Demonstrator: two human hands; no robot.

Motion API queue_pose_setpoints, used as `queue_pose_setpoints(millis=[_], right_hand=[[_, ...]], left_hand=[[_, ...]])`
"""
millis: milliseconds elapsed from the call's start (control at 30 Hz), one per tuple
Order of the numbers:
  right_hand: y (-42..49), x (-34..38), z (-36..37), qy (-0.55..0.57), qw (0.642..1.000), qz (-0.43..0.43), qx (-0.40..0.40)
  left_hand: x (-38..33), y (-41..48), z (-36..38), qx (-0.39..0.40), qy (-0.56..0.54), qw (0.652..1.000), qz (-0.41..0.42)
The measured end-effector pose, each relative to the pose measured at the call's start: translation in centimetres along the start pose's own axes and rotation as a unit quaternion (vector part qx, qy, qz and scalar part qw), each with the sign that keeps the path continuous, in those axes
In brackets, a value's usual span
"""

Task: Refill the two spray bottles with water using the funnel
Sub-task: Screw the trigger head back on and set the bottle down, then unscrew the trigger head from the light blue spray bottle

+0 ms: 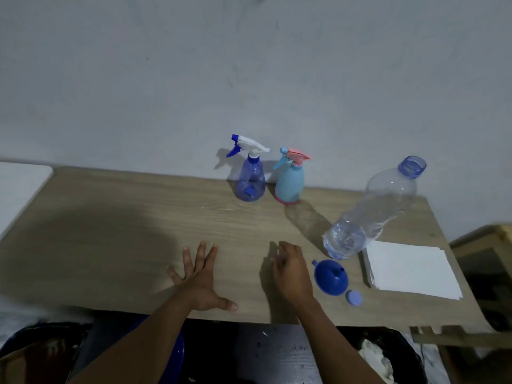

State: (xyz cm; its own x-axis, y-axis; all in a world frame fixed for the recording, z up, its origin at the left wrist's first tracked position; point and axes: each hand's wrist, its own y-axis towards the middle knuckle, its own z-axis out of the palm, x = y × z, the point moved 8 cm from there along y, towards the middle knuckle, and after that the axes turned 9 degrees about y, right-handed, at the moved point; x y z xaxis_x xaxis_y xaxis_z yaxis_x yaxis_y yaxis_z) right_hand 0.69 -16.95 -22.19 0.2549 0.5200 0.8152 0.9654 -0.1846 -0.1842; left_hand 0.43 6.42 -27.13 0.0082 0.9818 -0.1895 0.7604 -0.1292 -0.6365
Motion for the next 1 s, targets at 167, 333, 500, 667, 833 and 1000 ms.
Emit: queue_pose_setpoints(millis=[167,333,500,667,833,1000], right_hand=[[2.0,-0.7,-2.6,0.043,0.998,0.008,-0.041],[8.1,1.0,-6.4,0.096,0.989,0.026,-0.111],[13.1,2.7,-8.5,0.122,0.986,0.045,-0.103],[16.7,3.1,-7.8,0.179,0.981,0.057,-0.041],[16.2,3.3,-7.1,0.230,0.973,0.028,-0.015],[11.9,4.5,-6.8,0.258,0.965,-0.018,-0.034]], left_hand=[[-2.2,0.7,-2.6,-0.128,-0.073,0.989,-0.002],[-10.9,3.0,-10.2,-0.245,-0.183,0.944,0.121],[-17.4,8.4,-14.9,-0.252,-0.283,0.911,0.162],[-19.6,14.3,-14.7,-0.201,-0.280,0.926,0.154],[-19.3,14.9,-14.4,-0.204,-0.313,0.917,0.143],[-18.1,10.7,-13.3,-0.286,-0.347,0.883,0.136]])
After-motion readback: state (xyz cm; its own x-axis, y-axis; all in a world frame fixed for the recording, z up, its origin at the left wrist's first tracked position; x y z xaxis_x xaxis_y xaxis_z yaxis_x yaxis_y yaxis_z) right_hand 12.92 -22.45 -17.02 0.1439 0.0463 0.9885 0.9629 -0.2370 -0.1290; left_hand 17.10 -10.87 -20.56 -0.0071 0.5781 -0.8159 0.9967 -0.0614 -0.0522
